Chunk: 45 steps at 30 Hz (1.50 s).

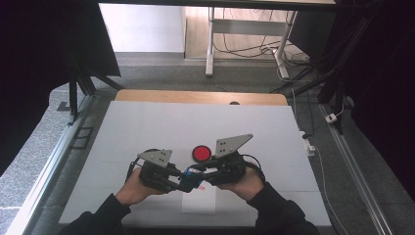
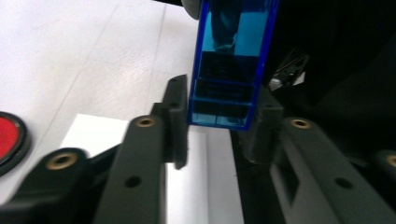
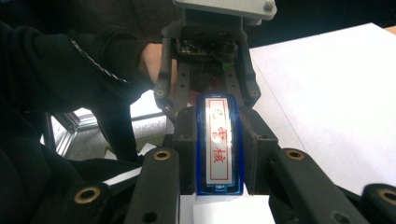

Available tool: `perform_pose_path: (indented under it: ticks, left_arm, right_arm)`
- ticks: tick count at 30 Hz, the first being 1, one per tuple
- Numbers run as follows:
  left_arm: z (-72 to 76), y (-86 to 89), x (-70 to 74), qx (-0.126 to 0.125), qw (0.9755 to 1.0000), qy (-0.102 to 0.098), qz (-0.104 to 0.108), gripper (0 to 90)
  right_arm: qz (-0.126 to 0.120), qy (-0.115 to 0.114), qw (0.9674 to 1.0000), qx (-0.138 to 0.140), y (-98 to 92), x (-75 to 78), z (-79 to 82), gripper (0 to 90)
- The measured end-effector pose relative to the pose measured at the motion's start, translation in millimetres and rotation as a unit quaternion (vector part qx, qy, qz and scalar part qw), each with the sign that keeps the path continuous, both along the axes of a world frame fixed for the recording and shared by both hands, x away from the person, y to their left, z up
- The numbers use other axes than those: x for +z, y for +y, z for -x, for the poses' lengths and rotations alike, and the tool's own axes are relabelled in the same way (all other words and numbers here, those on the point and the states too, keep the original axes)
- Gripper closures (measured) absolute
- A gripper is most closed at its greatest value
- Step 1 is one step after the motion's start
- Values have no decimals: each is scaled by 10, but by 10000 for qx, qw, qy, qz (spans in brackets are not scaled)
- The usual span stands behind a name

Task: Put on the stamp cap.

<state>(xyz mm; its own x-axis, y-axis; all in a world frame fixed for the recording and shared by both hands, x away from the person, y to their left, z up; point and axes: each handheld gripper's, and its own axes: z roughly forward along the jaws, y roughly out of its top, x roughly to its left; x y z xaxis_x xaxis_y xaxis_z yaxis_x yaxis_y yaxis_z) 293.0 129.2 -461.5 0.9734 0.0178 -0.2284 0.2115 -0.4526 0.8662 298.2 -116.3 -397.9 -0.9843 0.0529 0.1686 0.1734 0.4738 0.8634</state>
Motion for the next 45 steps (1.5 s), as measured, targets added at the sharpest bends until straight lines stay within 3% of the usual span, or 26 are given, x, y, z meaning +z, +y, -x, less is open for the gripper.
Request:
perform_pose_path:
  ticks: [5,13,20,24,31,38,45]
  left_arm:
    - [29,4,0,220,9995,-99,-186,536]
    - [45,19,-6,516,9981,-66,-342,416]
    - [75,101,13,838,9954,-75,-463,369]
    - [95,169,42,1095,9927,-65,-507,330]
    - [190,287,54,1628,9831,-81,-832,209]
    - [288,393,56,2001,9753,-9,-940,127]
    - [392,471,28,2386,9640,72,-1169,58]
  right_arm:
    - [28,-33,9999,-98,-8,-13,-7,711]
    - [86,-111,9997,-176,-13,-16,-3,711]
    - [106,-223,9995,-221,-23,-4,7,711]
    - [132,-259,9993,-240,-26,-2,12,711]
    - [175,-302,9989,-306,-31,-4,15,710]
    - [212,-325,9984,-400,-38,-5,13,710]
    - [285,-321,9978,-504,-50,-11,0,710]
